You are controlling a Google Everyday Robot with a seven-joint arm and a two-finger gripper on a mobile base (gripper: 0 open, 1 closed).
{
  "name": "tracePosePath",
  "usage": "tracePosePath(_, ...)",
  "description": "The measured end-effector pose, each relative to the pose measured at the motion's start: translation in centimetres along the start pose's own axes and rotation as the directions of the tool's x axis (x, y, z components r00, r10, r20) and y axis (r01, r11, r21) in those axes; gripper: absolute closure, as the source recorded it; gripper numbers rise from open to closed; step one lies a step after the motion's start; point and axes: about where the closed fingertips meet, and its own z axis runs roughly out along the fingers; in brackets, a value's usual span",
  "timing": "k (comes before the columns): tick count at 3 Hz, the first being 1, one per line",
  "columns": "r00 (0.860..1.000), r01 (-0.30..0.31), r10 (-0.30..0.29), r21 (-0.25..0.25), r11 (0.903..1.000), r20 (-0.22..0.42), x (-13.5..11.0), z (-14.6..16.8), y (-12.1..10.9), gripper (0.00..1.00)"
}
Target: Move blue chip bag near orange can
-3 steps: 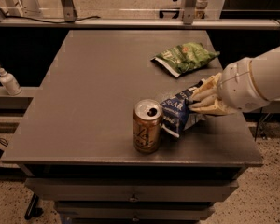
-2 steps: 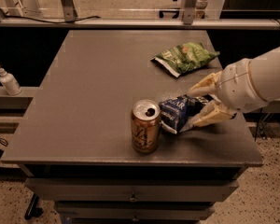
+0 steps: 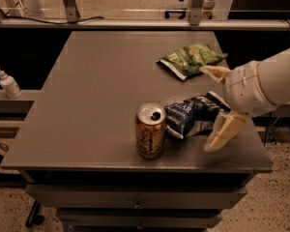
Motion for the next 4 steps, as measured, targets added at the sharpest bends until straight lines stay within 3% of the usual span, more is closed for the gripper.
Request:
tracePosePath(1, 1.000, -0.025, 0.025, 0.041, 0.9988, -0.005, 1.1, -1.7, -1.2, 0.00)
tracePosePath(2, 0.998, -0.037, 0.042, 0.122, 0.9918, -0.035, 3.5, -5.3, -4.5, 0.00)
tracePosePath(3, 0.997, -0.011, 0.026, 0.204, 0.9790, -0.073, 4.9, -8.8, -8.6, 0.00)
tracePosePath(4, 0.997, 0.000, 0.016, 0.226, 0.9742, -0.071, 4.3, -9.7, -9.4, 0.00)
